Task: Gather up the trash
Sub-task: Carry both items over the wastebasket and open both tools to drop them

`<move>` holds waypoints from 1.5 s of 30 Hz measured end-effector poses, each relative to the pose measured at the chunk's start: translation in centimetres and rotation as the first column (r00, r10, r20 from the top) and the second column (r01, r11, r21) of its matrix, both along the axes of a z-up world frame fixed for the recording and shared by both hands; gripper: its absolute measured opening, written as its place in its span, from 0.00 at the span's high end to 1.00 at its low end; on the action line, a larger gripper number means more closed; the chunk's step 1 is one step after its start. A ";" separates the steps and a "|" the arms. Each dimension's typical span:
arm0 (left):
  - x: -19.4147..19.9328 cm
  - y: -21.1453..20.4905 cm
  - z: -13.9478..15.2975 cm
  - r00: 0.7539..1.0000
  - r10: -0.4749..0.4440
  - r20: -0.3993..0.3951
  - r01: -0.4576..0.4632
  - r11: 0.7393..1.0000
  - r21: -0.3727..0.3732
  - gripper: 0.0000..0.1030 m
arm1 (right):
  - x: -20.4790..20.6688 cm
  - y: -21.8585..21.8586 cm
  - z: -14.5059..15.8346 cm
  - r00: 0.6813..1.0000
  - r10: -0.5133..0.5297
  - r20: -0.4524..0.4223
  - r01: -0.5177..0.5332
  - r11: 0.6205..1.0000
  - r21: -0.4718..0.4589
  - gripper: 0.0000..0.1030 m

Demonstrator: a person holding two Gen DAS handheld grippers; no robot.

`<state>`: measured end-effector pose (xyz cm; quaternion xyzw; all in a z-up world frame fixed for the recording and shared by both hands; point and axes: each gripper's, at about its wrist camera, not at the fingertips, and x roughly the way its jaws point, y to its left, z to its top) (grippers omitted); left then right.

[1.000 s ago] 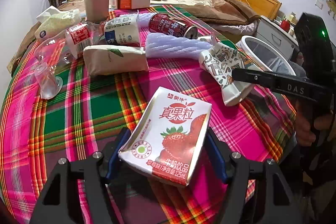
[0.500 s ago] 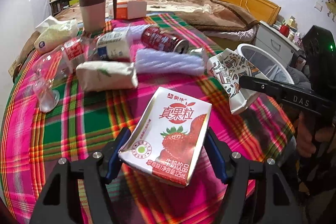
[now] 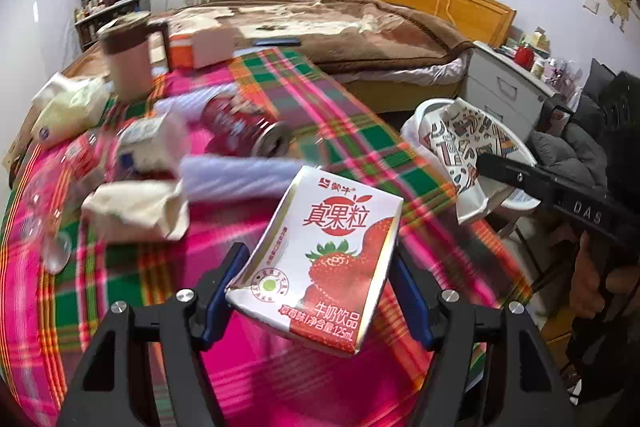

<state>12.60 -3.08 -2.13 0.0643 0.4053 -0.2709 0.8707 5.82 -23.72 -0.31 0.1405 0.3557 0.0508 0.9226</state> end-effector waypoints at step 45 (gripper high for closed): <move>1.7 -21.8 -0.6 0.959 -0.282 -0.018 0.280 0.959 -0.051 0.25 | -1.4 -14.9 -1.7 0.930 -0.360 -0.080 0.347 0.927 -0.140 0.88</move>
